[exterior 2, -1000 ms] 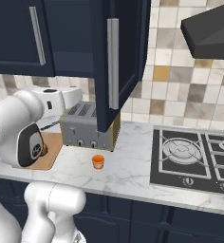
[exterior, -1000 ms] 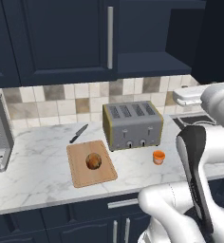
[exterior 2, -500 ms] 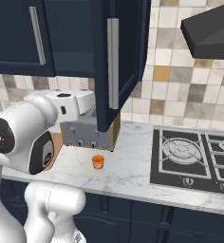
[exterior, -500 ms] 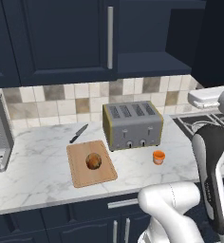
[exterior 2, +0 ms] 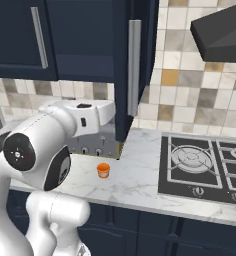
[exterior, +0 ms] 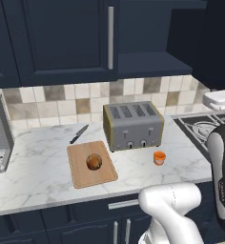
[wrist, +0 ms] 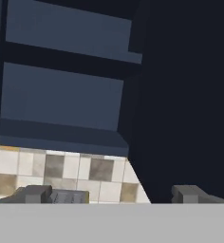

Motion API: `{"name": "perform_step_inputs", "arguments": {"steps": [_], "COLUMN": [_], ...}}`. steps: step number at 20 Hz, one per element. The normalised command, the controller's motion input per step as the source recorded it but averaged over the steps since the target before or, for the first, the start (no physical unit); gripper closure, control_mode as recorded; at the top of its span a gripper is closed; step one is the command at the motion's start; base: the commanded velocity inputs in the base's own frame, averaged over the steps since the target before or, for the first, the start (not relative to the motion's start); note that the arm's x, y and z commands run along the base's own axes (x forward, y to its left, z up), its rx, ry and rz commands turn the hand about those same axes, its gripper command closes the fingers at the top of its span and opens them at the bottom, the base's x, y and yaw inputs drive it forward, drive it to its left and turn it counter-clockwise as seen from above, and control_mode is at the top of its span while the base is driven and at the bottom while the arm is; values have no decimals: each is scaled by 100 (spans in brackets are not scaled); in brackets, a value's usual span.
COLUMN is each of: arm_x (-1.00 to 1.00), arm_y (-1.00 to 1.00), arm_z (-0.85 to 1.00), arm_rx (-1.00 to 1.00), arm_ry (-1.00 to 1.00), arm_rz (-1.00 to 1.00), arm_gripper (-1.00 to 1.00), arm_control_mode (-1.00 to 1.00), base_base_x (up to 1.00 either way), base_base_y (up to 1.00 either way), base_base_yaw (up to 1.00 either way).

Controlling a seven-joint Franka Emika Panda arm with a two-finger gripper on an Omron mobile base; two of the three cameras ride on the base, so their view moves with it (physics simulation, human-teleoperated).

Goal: Pick the bread, place it on the cutting board, pick the jam, place it on the counter, and close the cabinet.

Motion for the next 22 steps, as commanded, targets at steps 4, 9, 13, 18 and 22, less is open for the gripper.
{"name": "perform_step_inputs", "arguments": {"steps": [4, 9, 13, 18, 22], "arm_x": [-18, -37, -36, -2, 0], "arm_y": [-25, -28, -33, -43, -49], "arm_z": [-3, 0, 0, 0, 0], "arm_rx": [0, 0, 0, 0, 1], "arm_ry": [-1, -2, 0, 0, 0], "arm_rz": [0, 0, 0, 0, 3], "arm_gripper": [-100, -100, -100, -100, -100], "arm_control_mode": [-100, -100, -100, -100, -100], "base_base_x": [0, 0, 0, 0, 0], "base_base_y": [0, 0, 0, 0, 0], "base_base_yaw": [0, 0, 0, 0, 0]}}
